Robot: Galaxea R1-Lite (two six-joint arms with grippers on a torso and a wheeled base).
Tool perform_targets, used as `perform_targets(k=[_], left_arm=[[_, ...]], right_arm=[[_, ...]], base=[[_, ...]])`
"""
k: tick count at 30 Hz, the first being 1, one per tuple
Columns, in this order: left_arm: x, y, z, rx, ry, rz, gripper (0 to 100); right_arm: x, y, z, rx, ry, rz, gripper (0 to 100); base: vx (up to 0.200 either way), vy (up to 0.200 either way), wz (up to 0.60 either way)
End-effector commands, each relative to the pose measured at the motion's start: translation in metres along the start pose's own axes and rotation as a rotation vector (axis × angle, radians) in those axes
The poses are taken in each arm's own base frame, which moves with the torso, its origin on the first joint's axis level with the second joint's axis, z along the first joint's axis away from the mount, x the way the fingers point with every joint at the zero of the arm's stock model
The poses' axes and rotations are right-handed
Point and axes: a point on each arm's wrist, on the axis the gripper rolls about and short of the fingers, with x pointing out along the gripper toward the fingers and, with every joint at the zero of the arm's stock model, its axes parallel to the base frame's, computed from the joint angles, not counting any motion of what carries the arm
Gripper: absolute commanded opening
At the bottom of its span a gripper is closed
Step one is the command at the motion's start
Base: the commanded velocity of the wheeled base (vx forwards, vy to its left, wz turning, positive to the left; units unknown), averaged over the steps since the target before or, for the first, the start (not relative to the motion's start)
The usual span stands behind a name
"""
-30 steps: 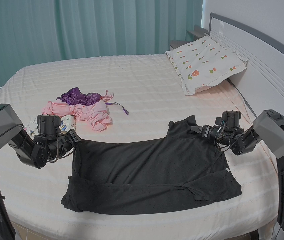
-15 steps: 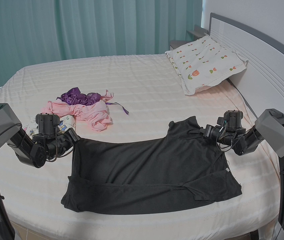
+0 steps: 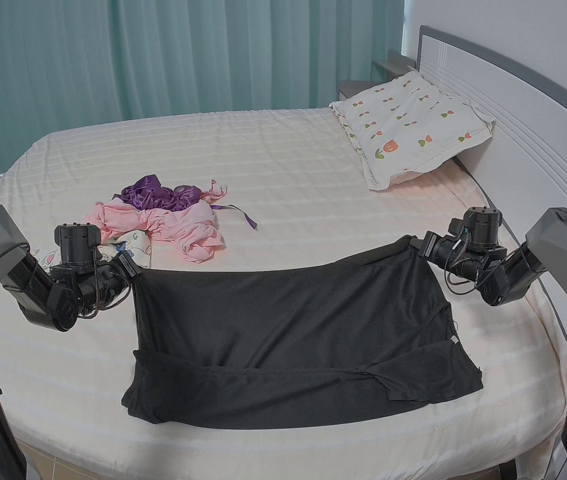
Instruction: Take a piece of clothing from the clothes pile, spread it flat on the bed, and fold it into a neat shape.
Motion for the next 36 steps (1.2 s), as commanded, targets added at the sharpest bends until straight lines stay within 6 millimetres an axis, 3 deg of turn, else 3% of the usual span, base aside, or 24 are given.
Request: perform_targets(k=[1, 16, 22, 36], left_arm=[[-0.002, 0.003, 0.001, -0.004, -0.002, 0.007, 0], [-0.004, 0.003, 0.001, -0.002, -0.001, 0.008, 0], [-0.023, -0.006, 0.010, -0.003, -0.035, -0.026, 0], [-0.022, 0.001, 0.012, -0.006, -0.062, -0.022, 0]], right_arm=[[-0.009, 0.005, 0.016, 0.006, -0.050, 0.014, 0], [-0.038, -0.003, 0.022, 0.063, -0.067, -0.010, 0], [-0.058, -0.001, 0.021, 0.071, -0.046, -0.005, 0], [-0.041, 0.007, 0.023, 0.043, -0.100, 0.040, 0]], base=[[0.000, 0.000, 0.00], [0.000, 0.000, 0.00], [0.000, 0.000, 0.00], [0.000, 0.000, 0.00]])
